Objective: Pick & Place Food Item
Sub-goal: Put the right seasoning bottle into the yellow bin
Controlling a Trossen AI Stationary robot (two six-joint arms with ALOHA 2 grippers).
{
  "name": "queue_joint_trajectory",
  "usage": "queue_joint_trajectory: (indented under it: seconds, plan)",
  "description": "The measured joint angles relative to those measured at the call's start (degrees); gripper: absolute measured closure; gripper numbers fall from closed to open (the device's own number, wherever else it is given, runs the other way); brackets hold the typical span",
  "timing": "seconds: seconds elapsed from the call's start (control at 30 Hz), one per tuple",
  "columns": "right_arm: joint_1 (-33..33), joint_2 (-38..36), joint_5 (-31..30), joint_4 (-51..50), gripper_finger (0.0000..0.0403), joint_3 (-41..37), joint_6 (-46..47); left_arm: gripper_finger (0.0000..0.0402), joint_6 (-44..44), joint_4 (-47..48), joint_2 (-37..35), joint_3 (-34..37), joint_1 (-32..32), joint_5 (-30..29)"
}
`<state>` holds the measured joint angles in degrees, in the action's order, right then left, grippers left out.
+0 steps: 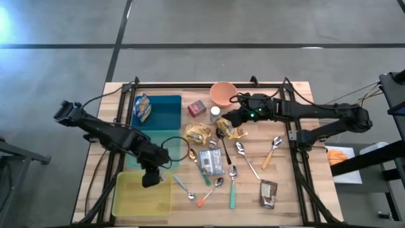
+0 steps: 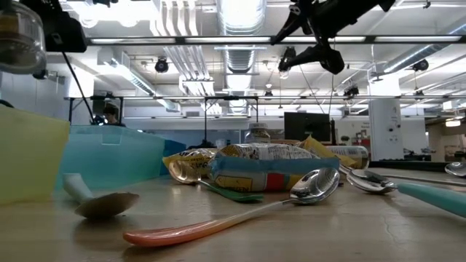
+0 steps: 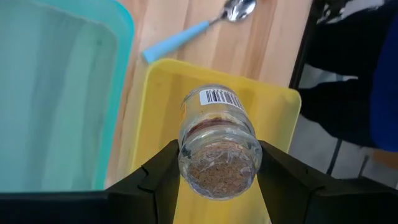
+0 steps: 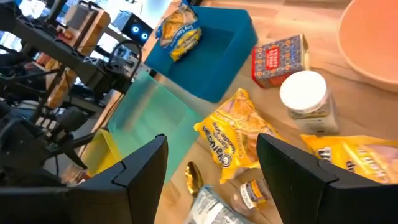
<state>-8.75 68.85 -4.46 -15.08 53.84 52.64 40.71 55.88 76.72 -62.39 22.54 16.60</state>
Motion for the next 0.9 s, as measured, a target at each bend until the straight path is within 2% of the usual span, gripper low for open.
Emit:
queue_joint_trajectory:
  seconds: [0.37,0.67,0.9]
  plan:
    - [-0.04,-3.99,-0.01,-6.28,0.0161,0.0,-1.9,0.022,-0.37,0.15,1.89,0.04,0.4,0.97]
    - [-0.02,-5.05,-0.01,-9.02,0.0161,-0.36,-1.92,0.022,-0.37,0.11,2.41,0.07,0.4,-1.55]
    - [-0.02,-5.06,0.02,-9.22,0.0161,-0.52,-3.01,0.022,-2.89,0.11,8.67,0.07,1.99,0.09]
